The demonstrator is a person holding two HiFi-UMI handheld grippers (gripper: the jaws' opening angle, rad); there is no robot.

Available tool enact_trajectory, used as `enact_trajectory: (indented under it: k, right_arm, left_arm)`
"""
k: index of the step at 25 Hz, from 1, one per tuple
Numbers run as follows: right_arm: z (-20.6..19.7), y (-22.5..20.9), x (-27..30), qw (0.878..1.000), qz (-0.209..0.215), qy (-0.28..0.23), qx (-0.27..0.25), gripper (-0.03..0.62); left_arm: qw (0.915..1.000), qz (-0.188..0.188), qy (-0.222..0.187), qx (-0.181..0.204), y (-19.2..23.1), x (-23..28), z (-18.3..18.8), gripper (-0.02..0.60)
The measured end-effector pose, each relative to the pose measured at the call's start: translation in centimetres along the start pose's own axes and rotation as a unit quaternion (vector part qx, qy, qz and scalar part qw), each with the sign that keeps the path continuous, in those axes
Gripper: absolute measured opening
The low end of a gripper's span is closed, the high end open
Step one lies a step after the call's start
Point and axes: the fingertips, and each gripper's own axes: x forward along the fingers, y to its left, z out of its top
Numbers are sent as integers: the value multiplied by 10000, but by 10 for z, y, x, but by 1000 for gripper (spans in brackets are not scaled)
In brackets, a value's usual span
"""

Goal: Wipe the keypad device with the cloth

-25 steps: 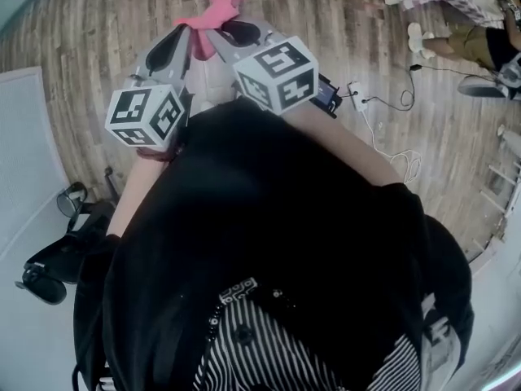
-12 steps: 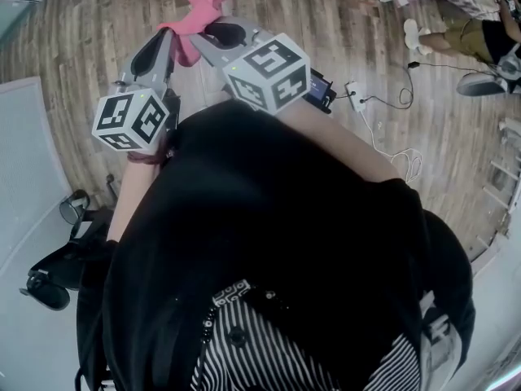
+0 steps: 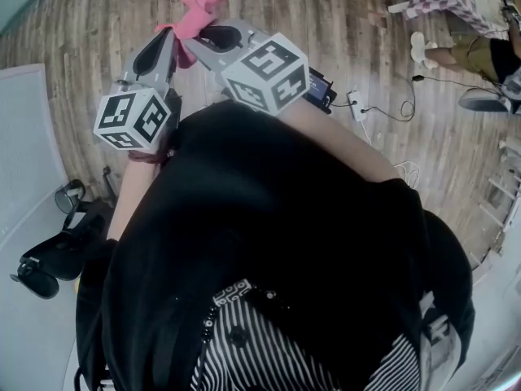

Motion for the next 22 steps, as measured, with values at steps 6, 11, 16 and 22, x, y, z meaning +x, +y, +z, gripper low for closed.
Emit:
enact_trajectory:
  k: [6,11,16,22]
  right_arm:
    - [-2,-7,-8,9998,56,-90,170,49]
    - [-6,-15,-5,9999,-42,-71,81,49]
    - [-10,-25,2,9997,-165,-47,170,49]
    - [1,-60,2,9981,-568,-115,227,49]
  left_arm:
    - [9999,23,83,59,-10,5,-2,3]
    - [9997,74,192,89,-10,10,-5,3]
    - [9997,-53,232,25,-3,21,-10,3]
    - [9979,-570,270,126,-4,59,0,3]
